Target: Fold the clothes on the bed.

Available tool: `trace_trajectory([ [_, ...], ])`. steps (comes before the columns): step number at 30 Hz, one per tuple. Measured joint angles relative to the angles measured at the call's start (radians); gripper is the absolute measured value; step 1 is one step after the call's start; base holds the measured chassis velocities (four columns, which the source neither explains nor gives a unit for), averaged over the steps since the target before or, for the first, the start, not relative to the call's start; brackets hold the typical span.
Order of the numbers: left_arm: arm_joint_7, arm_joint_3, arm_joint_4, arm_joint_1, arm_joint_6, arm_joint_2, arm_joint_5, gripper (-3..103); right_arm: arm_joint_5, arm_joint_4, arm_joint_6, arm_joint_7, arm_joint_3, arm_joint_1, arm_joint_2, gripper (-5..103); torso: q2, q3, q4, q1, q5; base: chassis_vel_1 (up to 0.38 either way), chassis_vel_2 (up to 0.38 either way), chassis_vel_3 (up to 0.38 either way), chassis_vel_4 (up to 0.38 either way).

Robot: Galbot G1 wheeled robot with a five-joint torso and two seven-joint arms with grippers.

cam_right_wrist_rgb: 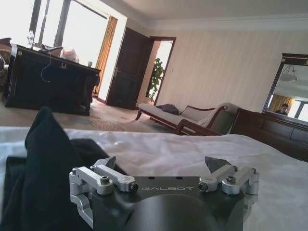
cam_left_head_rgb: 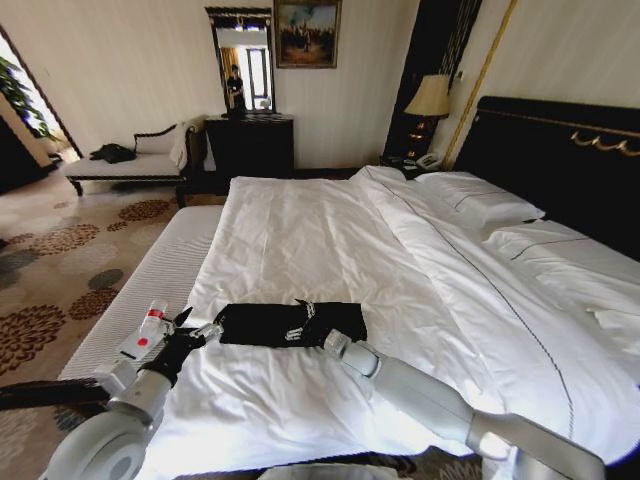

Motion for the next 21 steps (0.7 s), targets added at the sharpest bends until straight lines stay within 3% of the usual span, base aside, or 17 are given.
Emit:
trace_trajectory([
  [6, -0.035, -0.021, -0.033, -0.015, 0.02, 0.035, -0.049, 100, 0.039, -0.126, -0.012, -0.001, -0.054, 0.057, 0.17, 100, 0.0, 0.0, 0.0003, 0.0, -0.0003, 0.0, 0.0, 0.0, 0.0],
  [12, -0.039, -0.036, -0.04, -0.01, 0.024, 0.042, -0.065, 100, -0.044, -0.275, 0.012, -0.008, -0.074, 0.019, 0.267, 100, 0.0, 0.0, -0.0005, 0.0, -0.0001, 0.0, 0.0, 0.0, 0.0],
  [18, -0.038, -0.045, -0.037, -0.005, 0.024, 0.037, -0.068, 100, -0.067, -0.283, 0.016, -0.006, -0.065, 0.012, 0.276, 100, 0.0, 0.0, -0.0001, 0.0, 0.0, 0.0, 0.0, 0.0, 0.0],
  [21, -0.039, -0.027, -0.029, -0.012, 0.025, 0.029, -0.04, 100, -0.013, -0.214, -0.008, 0.01, -0.039, 0.014, 0.247, 100, 0.0, 0.0, 0.0001, 0.0, 0.0001, 0.0, 0.0, 0.0, 0.0],
])
